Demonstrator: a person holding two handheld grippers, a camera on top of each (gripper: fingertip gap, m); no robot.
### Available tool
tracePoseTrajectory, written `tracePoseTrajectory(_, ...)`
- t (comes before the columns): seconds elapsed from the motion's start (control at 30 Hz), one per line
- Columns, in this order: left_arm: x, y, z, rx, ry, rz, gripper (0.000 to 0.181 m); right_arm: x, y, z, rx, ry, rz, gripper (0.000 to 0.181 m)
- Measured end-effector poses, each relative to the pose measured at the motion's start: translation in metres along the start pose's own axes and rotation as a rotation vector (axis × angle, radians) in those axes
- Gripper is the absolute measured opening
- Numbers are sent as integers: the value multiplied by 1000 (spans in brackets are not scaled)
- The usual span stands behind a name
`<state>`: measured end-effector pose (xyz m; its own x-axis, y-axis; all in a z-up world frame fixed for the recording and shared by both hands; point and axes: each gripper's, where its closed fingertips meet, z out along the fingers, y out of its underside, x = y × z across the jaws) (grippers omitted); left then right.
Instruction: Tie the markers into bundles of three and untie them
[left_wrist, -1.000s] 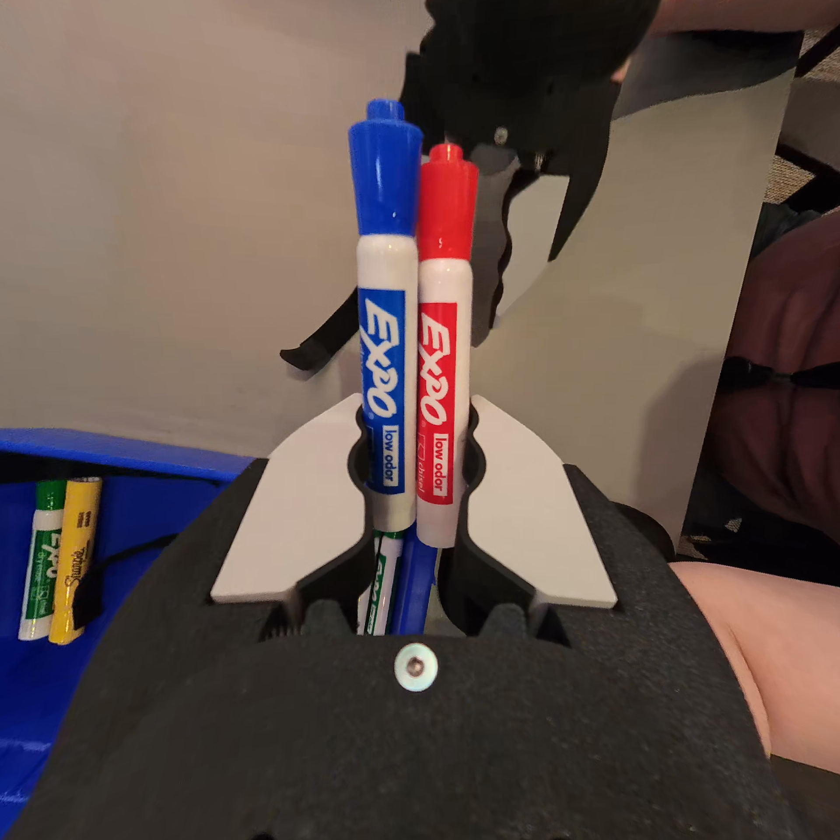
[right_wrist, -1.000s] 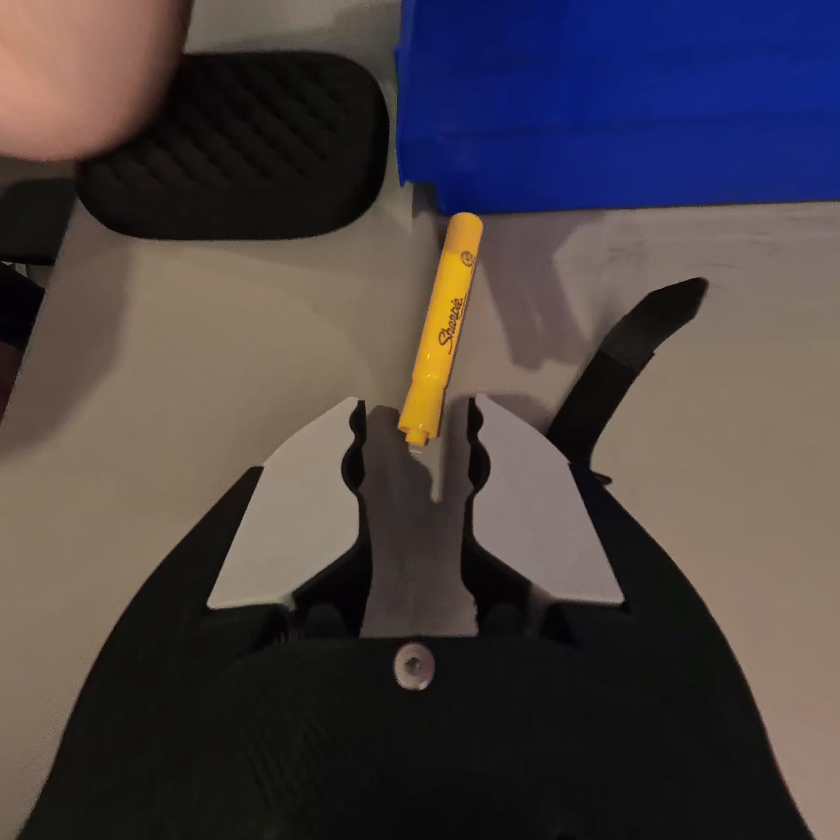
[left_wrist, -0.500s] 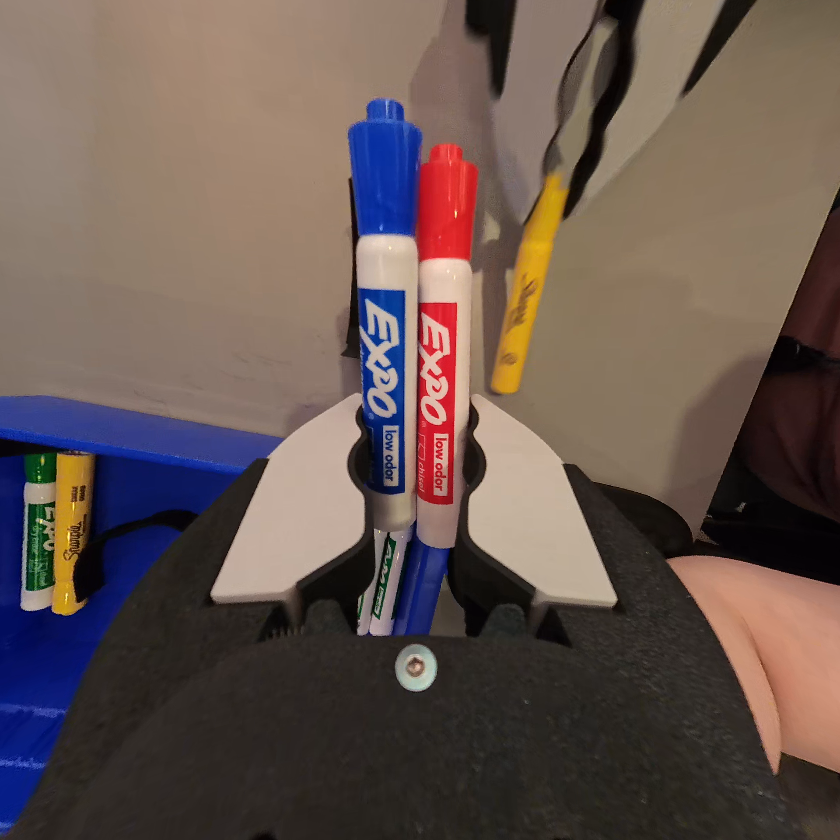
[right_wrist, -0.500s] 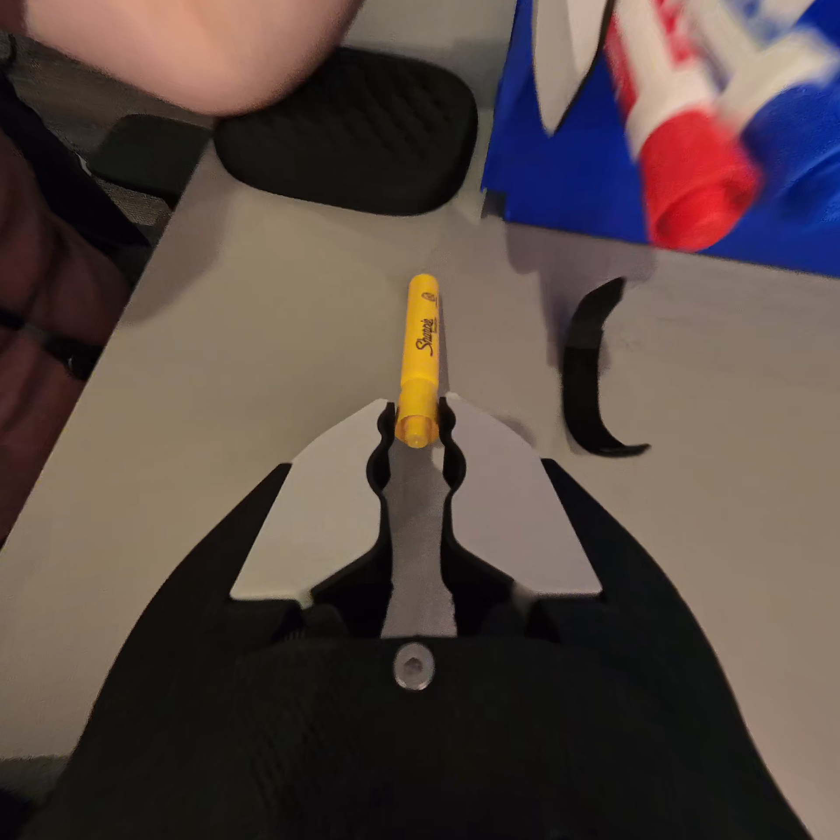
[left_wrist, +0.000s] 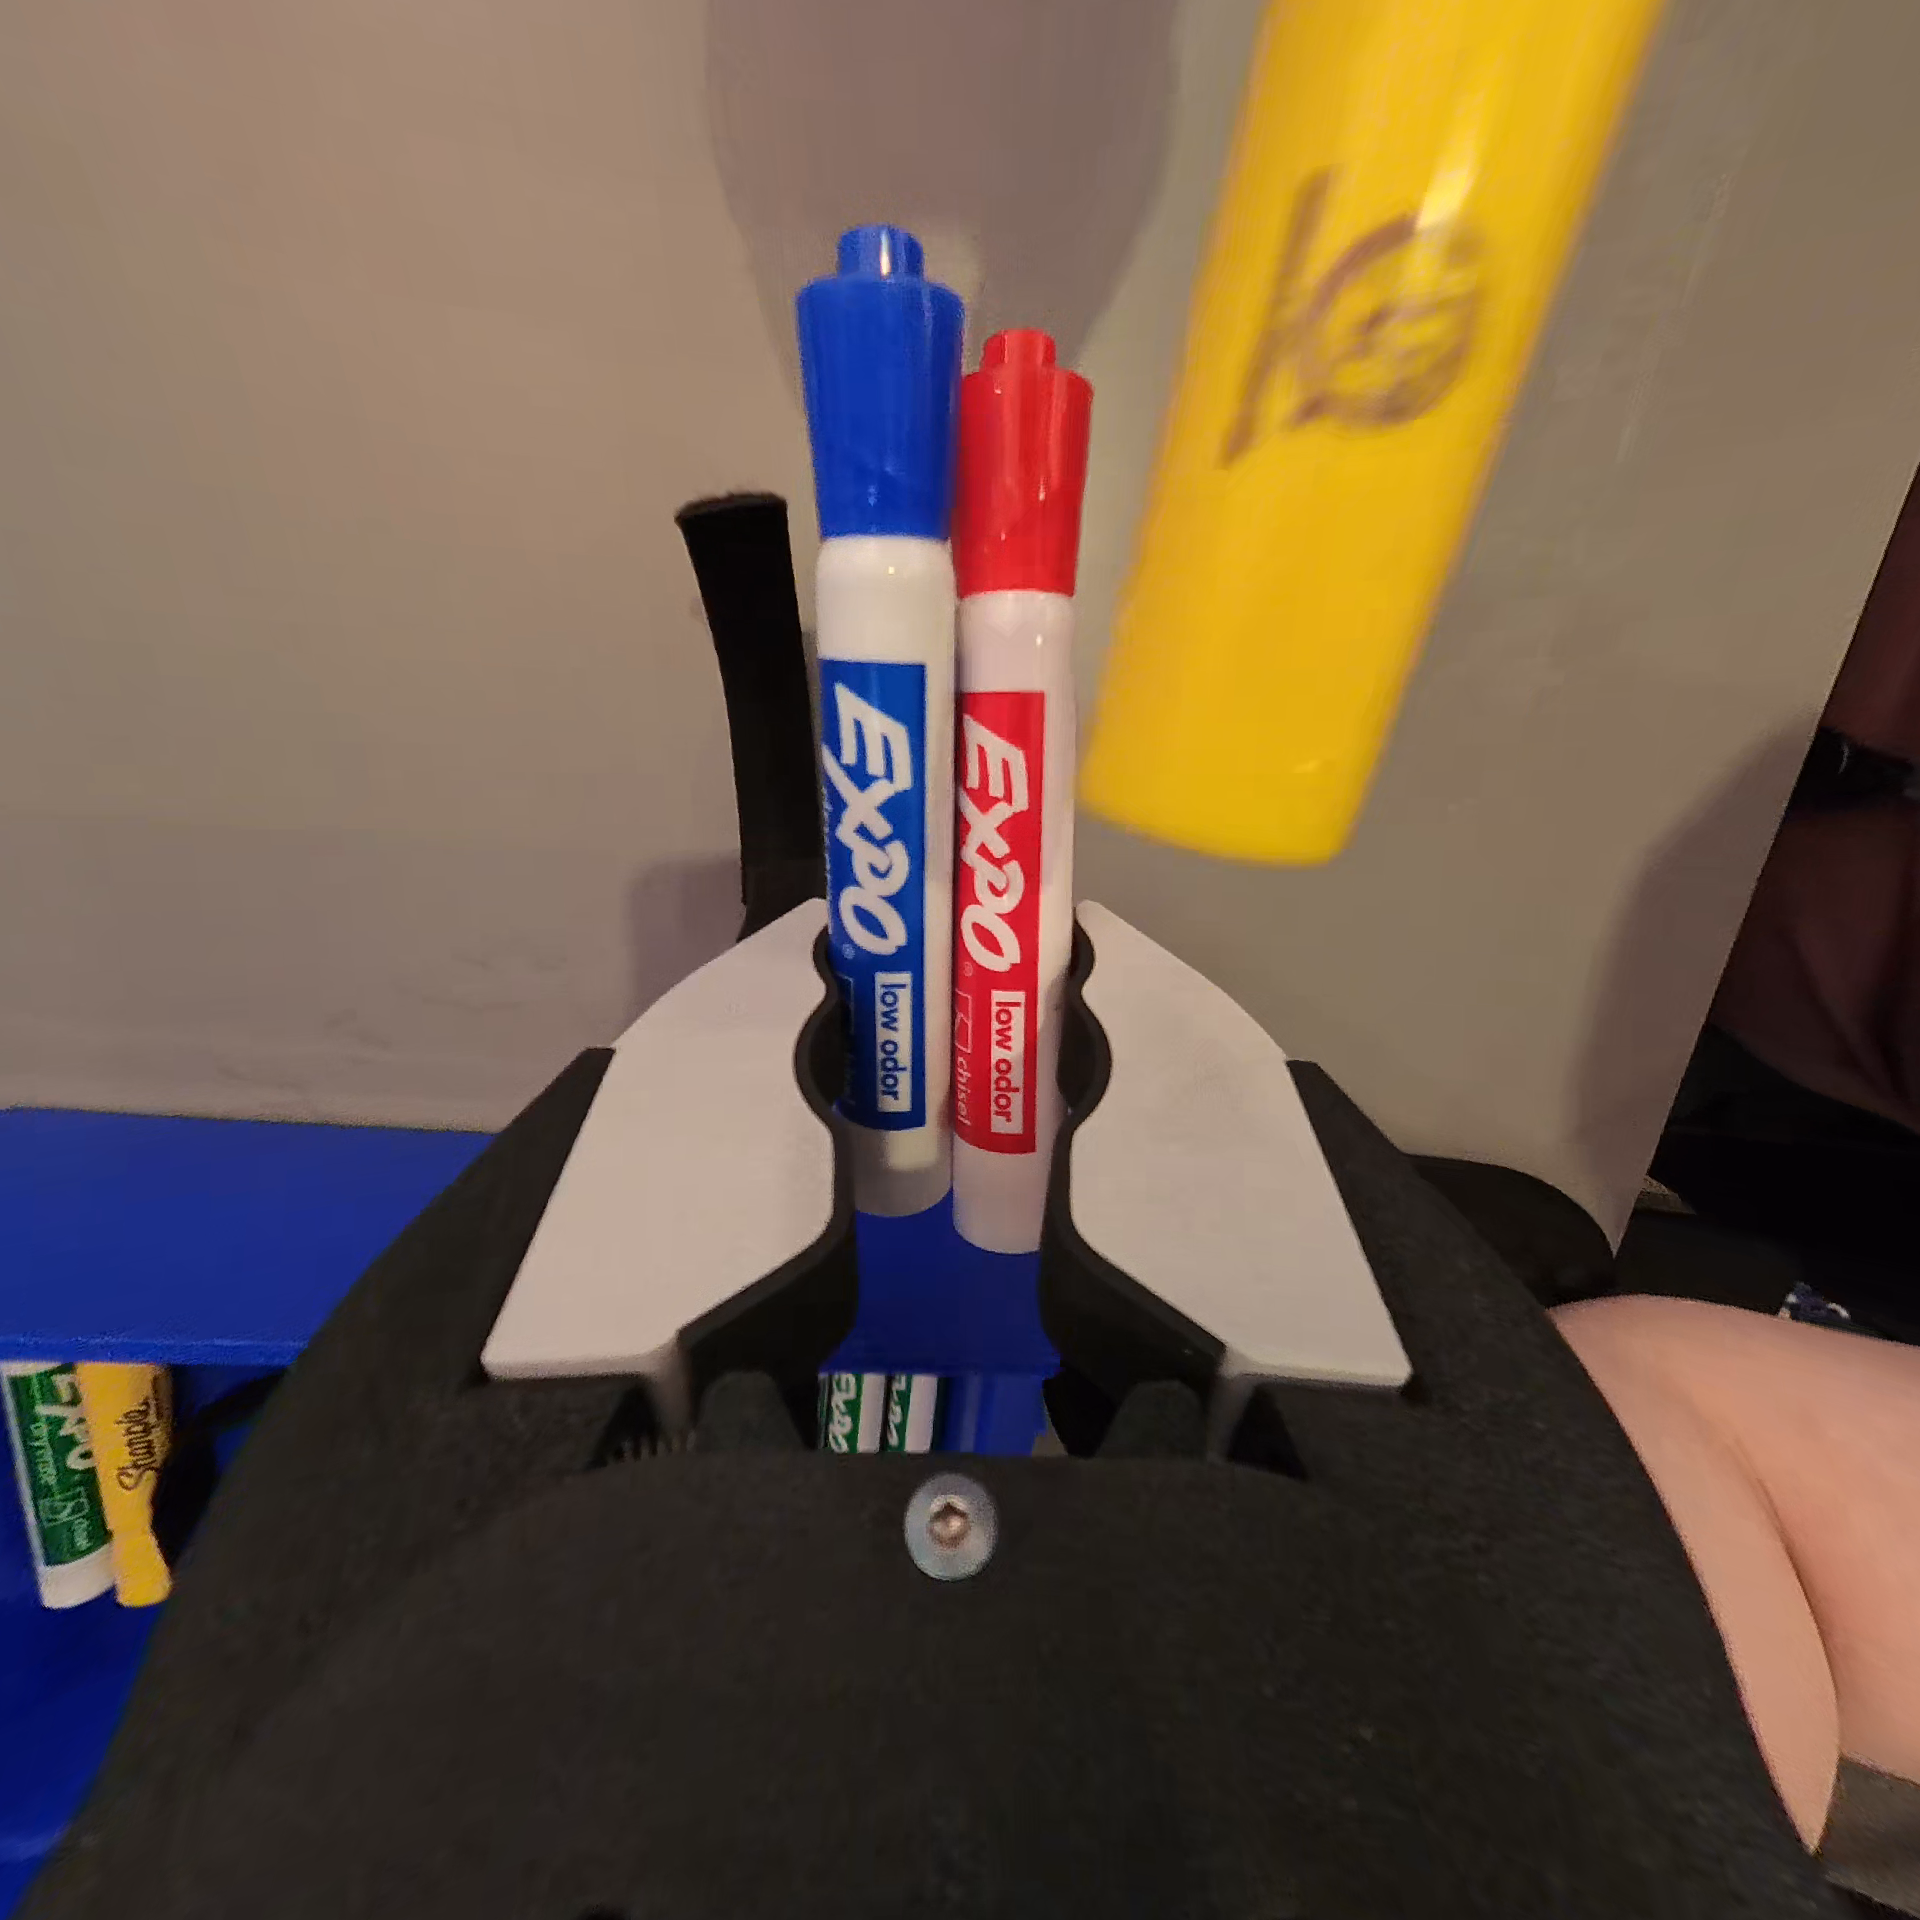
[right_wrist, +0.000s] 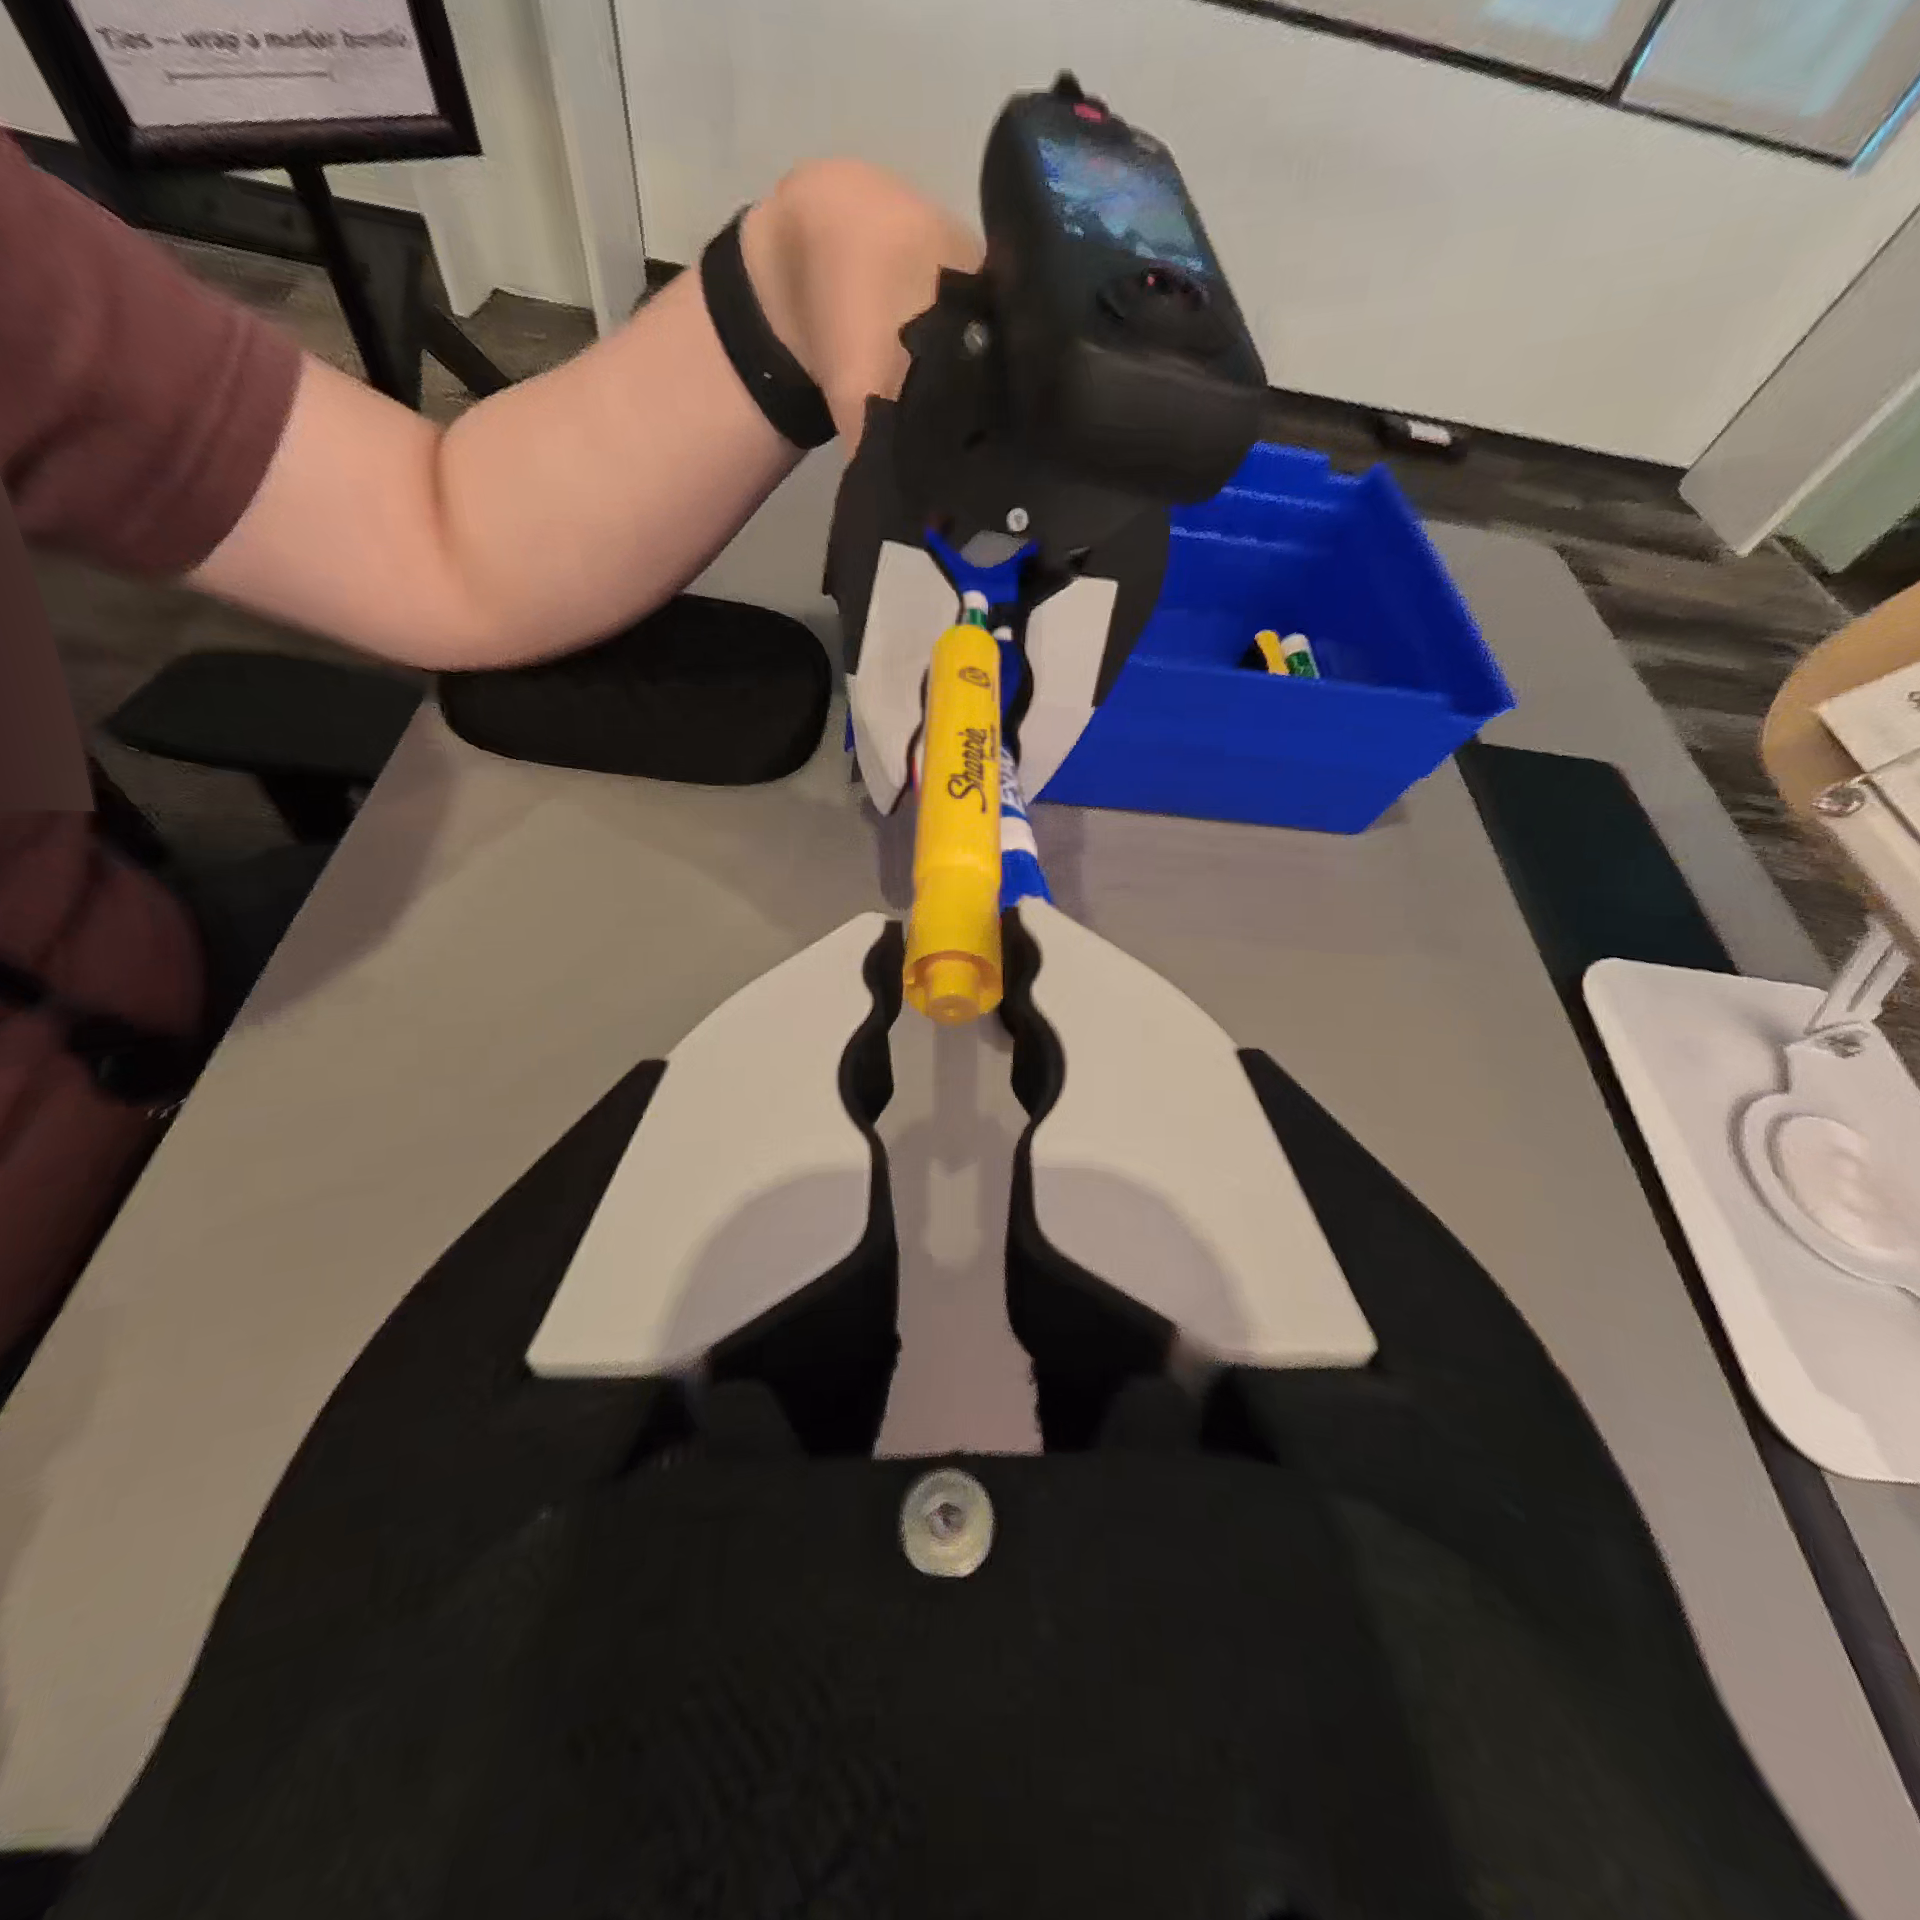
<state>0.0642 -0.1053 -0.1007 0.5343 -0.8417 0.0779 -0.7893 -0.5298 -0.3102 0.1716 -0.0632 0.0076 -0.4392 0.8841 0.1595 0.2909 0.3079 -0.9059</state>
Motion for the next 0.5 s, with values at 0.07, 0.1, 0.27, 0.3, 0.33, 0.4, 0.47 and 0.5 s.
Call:
tracePoseTrajectory(0.07,1,-5,2,9,3,6,39,7,7,11,-28,28,10,20)
tracePoseTrajectory(0.1,2,-8,2,16,7,11,39,8,11,18,-44,30,13,20)
tracePoseTrajectory(0.27,5,-12,5,11,7,24,38,6,21,48,-78,2,37,20)
tracePoseTrajectory(0.3,6,-12,6,4,8,27,39,5,20,52,-74,-5,40,20)
tracePoseTrajectory(0.33,6,-12,7,-1,7,31,38,4,20,55,-71,-13,44,20)
tracePoseTrajectory(0.4,7,-14,8,-6,7,32,38,2,21,61,-74,-21,48,20)
tracePoseTrajectory(0.47,9,-14,8,-8,10,38,38,1,24,65,-88,-28,43,20)
tracePoseTrajectory(0.5,9,-13,8,-10,9,38,38,1,26,67,-94,-32,44,20)
